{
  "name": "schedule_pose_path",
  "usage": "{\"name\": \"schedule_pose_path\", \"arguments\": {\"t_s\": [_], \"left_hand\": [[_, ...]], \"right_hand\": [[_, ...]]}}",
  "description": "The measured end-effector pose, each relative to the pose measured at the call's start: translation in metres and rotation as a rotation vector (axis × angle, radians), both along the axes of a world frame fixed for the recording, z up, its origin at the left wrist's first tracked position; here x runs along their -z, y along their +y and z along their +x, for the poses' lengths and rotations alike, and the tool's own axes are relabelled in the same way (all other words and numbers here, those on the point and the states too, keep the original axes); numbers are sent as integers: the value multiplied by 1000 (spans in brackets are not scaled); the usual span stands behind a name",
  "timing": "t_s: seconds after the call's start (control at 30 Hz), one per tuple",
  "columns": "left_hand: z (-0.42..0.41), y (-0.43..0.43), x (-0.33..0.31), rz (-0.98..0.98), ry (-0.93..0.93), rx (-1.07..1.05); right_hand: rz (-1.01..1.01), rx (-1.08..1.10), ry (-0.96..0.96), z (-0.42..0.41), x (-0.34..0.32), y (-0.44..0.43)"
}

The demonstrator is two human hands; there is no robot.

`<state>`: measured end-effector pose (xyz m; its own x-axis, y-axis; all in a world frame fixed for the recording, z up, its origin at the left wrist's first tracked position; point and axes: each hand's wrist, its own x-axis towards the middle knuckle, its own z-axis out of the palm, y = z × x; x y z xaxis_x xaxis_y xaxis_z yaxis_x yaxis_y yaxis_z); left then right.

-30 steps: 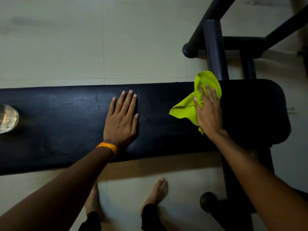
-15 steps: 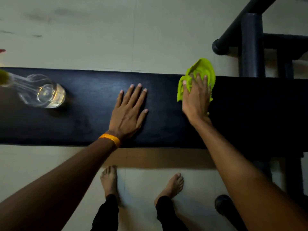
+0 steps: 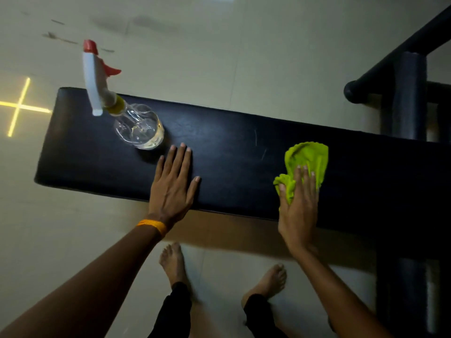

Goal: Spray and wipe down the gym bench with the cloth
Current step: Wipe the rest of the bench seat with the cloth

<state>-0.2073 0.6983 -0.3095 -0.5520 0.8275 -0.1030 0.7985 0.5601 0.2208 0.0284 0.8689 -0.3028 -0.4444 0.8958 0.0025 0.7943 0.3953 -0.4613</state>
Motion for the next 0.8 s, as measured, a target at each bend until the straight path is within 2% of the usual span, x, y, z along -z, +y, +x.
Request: {"name": "schedule_pose_path", "arguments": {"t_s": [0.07,0.13,0.17,0.23,0.3,0.33,0.4,0.53,0.6,0.67,0.8], "left_hand": [[-4,-9,1,11,-1,18],[-9,-18,3,26,8,49],[-12,-22,3,39,14,64],[-20,-28,3,77,16,91],[-26,-32,3,111,-2,110],[-28,-33,3,119,-14,115],[-32,-35,4,118,-29,108],[-35,-39,7,89,-48,107],[-35,-39,9,93,-49,114],[-35,-38,10,115,-46,110],[-35,-39,8,167,-46,111]], "right_hand": [[-57,223,64,-24,1,-38],[-79,246,111,-55,-1,-82],[-81,156,119,-71,-3,-104],[-44,-172,79,-96,-3,-134],[48,-476,16,-114,7,-124],[92,-546,7,-121,11,-107],[116,-511,-6,-132,14,-61],[-22,-125,-38,-145,-4,39],[-80,-6,-35,-163,-7,41],[-54,-34,-46,-183,-6,1],[45,-263,-3,-184,3,-78]]}}
